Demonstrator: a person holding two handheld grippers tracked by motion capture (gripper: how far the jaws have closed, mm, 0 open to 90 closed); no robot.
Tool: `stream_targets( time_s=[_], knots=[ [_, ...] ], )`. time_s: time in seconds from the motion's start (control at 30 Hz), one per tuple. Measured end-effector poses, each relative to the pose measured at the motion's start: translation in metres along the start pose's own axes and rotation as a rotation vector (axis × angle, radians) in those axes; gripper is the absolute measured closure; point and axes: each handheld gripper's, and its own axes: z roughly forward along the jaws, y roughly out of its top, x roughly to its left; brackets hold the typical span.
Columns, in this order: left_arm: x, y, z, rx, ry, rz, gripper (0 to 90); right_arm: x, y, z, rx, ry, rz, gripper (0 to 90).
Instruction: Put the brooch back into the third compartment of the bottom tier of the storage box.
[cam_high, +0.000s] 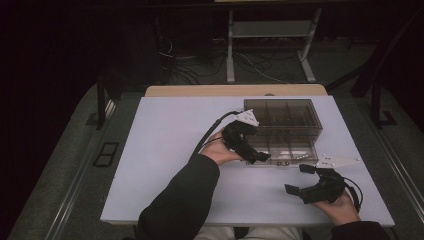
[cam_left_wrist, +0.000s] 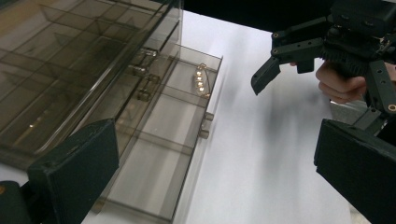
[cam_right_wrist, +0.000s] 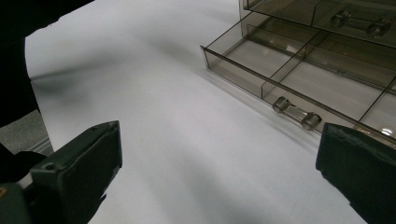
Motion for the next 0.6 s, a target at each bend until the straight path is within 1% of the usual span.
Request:
stream_targets(
  time_s=[0.13, 0.17, 0.37, 0.6],
  knots=[
    [0.002, -0.008, -0.01, -0.013, 0.016, -0.008, 0.0, 0.0, 0.0, 0.0, 0.0, -0.001, 0.003, 0.0],
    [0.002, -0.009, -0.012, -0.017, 0.02, -0.014, 0.0, 0.0, 0.0, 0.0, -0.001, -0.001, 0.002, 0.0],
    [0.001, -0.02, -0.023, -0.028, 0.037, -0.022, 0.0, 0.0, 0.0, 0.001, 0.003, 0.0, 0.002, 0.0],
    [0.0, -0.028, -0.032, -0.038, 0.051, -0.033, 0.0, 0.0, 0.0, 0.001, 0.002, 0.0, 0.0, 0.0]
  ],
)
